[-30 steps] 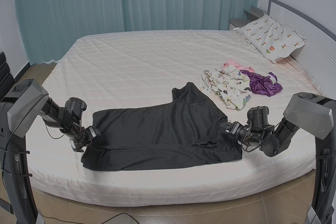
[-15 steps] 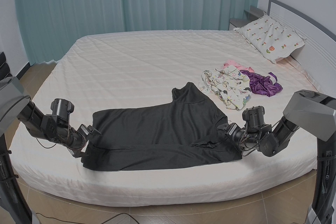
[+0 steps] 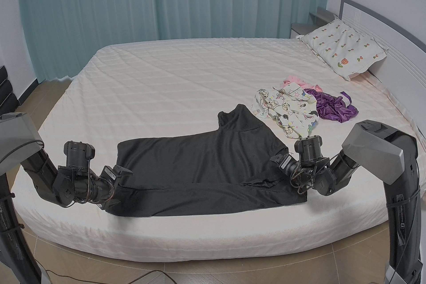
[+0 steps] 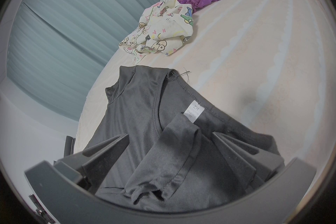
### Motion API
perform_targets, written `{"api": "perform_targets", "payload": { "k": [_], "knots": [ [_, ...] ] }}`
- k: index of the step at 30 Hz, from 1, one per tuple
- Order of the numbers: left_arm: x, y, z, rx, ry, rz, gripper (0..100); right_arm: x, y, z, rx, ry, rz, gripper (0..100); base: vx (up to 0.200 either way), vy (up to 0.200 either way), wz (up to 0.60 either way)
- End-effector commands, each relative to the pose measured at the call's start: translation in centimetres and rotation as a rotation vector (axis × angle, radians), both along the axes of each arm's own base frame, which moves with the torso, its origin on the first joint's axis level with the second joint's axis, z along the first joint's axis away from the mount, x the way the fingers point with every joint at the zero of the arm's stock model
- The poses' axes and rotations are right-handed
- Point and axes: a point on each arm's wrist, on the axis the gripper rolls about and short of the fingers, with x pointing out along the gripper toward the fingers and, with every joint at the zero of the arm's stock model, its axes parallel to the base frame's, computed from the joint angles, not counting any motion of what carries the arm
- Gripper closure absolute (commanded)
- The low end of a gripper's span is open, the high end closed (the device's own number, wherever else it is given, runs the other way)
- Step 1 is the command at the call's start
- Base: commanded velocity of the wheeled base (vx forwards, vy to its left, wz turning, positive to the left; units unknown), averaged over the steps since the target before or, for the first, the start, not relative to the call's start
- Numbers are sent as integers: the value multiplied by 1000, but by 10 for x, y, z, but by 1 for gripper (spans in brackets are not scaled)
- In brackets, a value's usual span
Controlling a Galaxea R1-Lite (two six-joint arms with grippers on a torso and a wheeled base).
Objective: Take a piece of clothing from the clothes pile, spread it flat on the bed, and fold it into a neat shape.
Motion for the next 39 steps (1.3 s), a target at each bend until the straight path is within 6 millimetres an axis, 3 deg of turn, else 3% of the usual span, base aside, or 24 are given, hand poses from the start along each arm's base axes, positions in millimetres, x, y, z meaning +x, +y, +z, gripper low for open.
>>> {"api": "perform_targets", "payload": {
  "k": [1,3,4,12,18,28,32,39],
  "knots": [
    [-3,-1,-4,0,18,-1,0,6,1,-17,-7,13,-3,0,0,0,0],
    [-3,-1,-4,-1,18,0,0,9,0,-18,-8,3,-7,0,0,0,0],
    [-3,-1,-4,-1,20,0,0,11,-1,-19,-6,2,-10,100,0,0,0],
    [-3,-1,-4,-5,18,5,0,12,-5,-16,-21,-7,-41,100,0,0,0],
    [-4,-1,-5,-4,21,3,0,3,-7,-1,-20,-14,-43,100,0,0,0],
    [-4,-1,-5,-4,21,3,0,-43,2,59,10,-23,48,100,0,0,0],
    [-4,-1,-5,-4,23,4,0,-51,2,82,22,-1,82,100,0,0,0],
    [-5,-1,-5,-3,22,-1,0,-61,0,94,22,71,109,100,0,0,0]
  ]
}}
